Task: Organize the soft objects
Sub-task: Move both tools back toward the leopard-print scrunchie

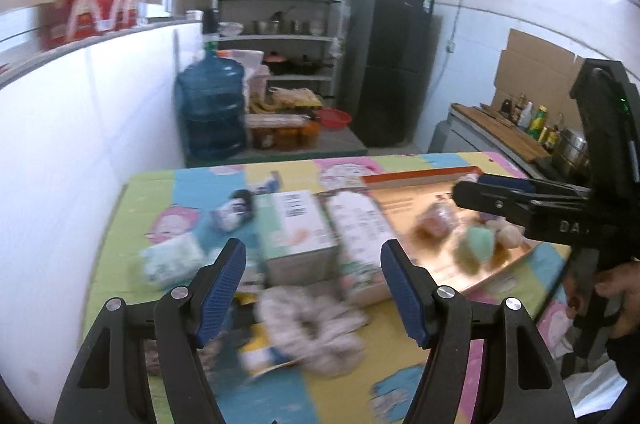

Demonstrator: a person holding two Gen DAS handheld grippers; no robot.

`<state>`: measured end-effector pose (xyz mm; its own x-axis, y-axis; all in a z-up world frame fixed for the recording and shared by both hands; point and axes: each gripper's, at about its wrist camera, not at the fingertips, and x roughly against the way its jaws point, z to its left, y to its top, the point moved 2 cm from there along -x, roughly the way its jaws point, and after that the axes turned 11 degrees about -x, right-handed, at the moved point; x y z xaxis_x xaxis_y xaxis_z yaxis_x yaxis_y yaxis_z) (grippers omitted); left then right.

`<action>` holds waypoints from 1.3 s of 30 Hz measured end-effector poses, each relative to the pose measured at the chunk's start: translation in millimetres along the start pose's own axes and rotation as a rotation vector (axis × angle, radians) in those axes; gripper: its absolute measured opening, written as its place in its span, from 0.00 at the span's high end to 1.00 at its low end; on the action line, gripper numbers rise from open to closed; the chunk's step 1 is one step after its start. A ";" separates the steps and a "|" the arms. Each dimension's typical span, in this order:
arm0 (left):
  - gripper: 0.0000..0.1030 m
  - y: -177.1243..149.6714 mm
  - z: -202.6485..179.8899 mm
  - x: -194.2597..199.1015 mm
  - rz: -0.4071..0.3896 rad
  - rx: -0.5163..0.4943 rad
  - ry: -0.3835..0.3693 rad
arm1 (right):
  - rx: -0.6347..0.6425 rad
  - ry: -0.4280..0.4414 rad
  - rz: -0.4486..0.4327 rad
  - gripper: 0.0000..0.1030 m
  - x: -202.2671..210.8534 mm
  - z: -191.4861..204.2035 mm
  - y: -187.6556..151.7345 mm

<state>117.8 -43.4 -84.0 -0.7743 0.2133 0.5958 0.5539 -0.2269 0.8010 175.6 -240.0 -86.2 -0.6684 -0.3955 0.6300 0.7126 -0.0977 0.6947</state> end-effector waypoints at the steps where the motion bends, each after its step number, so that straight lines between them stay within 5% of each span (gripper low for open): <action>1: 0.30 -2.6 8.4 3.7 -0.001 0.001 0.006 | 0.002 -0.001 0.000 0.37 -0.4 9.1 -3.8; 18: 0.30 -74.1 89.2 28.9 0.026 0.037 0.046 | 0.046 -0.009 0.087 0.37 -31.8 98.9 -64.3; 29: 0.30 -114.0 122.0 -6.5 0.086 0.097 0.083 | 0.113 -0.032 0.199 0.37 -65.9 112.5 -91.5; 39: 0.30 -126.3 132.8 -53.0 0.157 0.100 0.050 | 0.179 -0.178 0.269 0.37 -97.0 115.7 -101.6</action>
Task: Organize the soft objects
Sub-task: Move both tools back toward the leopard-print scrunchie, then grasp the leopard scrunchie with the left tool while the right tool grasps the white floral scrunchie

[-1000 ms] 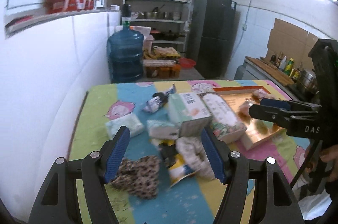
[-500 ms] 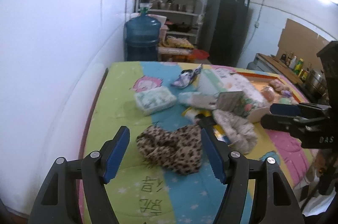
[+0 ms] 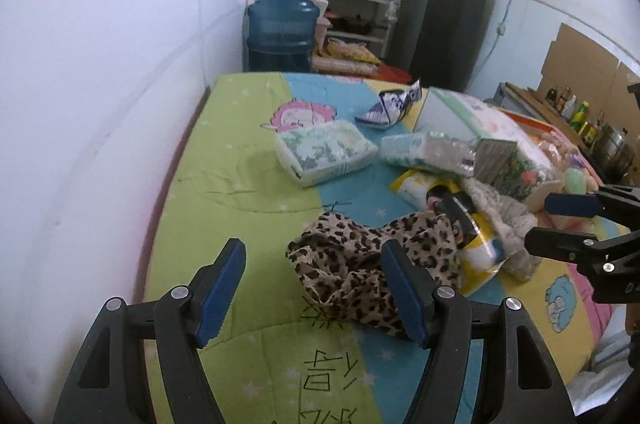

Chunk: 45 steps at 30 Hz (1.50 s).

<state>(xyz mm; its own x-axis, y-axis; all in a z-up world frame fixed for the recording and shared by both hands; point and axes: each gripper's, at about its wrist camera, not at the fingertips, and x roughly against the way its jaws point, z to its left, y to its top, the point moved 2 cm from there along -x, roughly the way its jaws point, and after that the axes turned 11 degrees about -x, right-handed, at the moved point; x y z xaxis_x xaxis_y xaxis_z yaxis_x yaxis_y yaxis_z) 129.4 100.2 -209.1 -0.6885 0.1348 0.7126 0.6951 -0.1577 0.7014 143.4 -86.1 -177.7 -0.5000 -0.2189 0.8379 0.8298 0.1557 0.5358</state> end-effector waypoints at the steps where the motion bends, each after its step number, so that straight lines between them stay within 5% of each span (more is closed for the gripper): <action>1: 0.30 0.0 -0.8 -3.6 0.006 -0.003 -0.003 | 0.005 -0.001 0.008 0.37 -3.6 0.6 -1.0; 16: 0.32 -4.8 -3.5 -33.0 0.043 0.017 -0.062 | -0.060 0.069 0.068 0.62 -28.0 -13.1 -7.1; 18: 0.45 -3.6 -5.5 -34.2 0.040 0.008 -0.072 | -0.065 0.049 0.075 0.76 -29.7 -16.1 -8.5; 23: 0.82 -3.7 -11.6 -31.9 0.033 -0.022 -0.108 | -0.100 0.075 0.083 0.84 -28.8 -22.5 -9.8; 29: 0.89 -3.7 -17.1 -22.4 0.009 -0.039 -0.118 | -0.100 0.100 0.070 0.94 -19.2 -20.0 -12.0; 42: 0.90 2.1 -19.9 -2.9 -0.032 -0.034 -0.128 | -0.101 0.128 0.055 0.95 -5.3 -18.8 -10.4; 45: 0.90 1.0 -20.1 -5.1 -0.025 -0.032 -0.133 | -0.061 0.085 0.087 0.79 -13.9 -12.5 -11.6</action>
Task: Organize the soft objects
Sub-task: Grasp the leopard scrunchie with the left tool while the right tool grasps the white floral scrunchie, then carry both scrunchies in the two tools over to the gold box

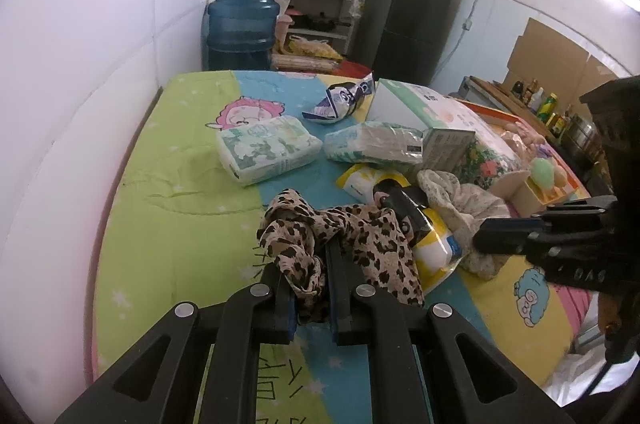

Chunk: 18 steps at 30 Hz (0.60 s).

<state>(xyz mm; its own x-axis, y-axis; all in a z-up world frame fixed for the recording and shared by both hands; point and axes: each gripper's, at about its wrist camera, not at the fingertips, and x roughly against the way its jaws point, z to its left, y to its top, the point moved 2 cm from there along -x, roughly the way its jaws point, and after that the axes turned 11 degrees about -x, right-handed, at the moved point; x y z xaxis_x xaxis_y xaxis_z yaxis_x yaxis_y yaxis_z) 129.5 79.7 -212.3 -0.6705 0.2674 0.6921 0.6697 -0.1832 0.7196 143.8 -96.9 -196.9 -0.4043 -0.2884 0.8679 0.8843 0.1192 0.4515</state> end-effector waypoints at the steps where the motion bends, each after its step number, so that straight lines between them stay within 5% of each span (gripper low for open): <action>1: 0.90 -0.4 0.0 -0.1 0.001 0.001 -0.001 | 0.010 -0.004 0.005 0.77 -3.1 2.1 -0.3; 10: 0.90 -3.7 0.5 -0.2 0.011 0.009 -0.008 | 0.053 0.001 0.049 0.76 -24.9 6.3 9.6; 15: 0.90 -3.7 2.4 -1.4 0.013 0.016 -0.009 | -0.054 0.104 0.100 0.77 -36.0 -4.6 20.2; 18: 0.90 -3.1 3.9 -0.9 0.013 0.018 -0.006 | -0.090 0.112 0.097 0.95 -34.6 -11.7 22.3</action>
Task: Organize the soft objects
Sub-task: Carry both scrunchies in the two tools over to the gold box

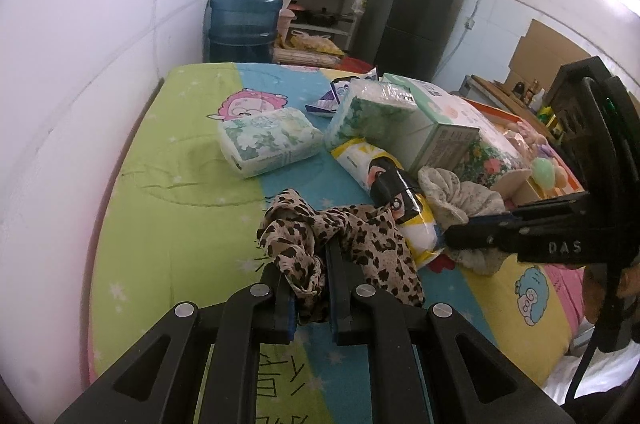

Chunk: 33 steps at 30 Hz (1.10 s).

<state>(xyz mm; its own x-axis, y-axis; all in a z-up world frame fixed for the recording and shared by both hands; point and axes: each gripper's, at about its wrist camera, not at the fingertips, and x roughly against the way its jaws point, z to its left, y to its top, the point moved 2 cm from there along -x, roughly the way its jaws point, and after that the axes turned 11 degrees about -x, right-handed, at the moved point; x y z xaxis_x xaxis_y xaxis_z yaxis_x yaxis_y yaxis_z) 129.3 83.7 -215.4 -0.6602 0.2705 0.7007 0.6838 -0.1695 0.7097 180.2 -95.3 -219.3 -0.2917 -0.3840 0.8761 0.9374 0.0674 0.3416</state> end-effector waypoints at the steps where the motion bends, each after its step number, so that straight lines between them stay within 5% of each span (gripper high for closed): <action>1: 0.90 0.2 0.3 0.5 -0.001 0.001 0.002 | 0.010 -0.002 -0.008 0.95 1.1 -0.5 0.5; 8: 0.90 9.5 2.0 8.0 -0.031 0.003 0.021 | 0.109 0.002 -0.100 0.95 29.0 23.3 -4.7; 20: 0.90 66.4 -4.7 45.3 -0.172 -0.031 0.049 | 0.093 0.080 -0.262 0.95 97.6 41.6 26.6; 33: 0.90 135.8 -57.9 46.8 -0.247 -0.106 0.027 | 0.036 0.053 -0.383 0.95 150.9 -6.8 39.2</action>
<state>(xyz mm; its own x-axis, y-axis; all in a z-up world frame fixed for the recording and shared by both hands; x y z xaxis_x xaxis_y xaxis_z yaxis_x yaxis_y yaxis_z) 173.3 18.5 -82.1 -0.8120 0.2911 0.5059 0.4654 -0.2004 0.8621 174.2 -156.8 -76.0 -0.6081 -0.4346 0.6643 0.7549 -0.0577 0.6533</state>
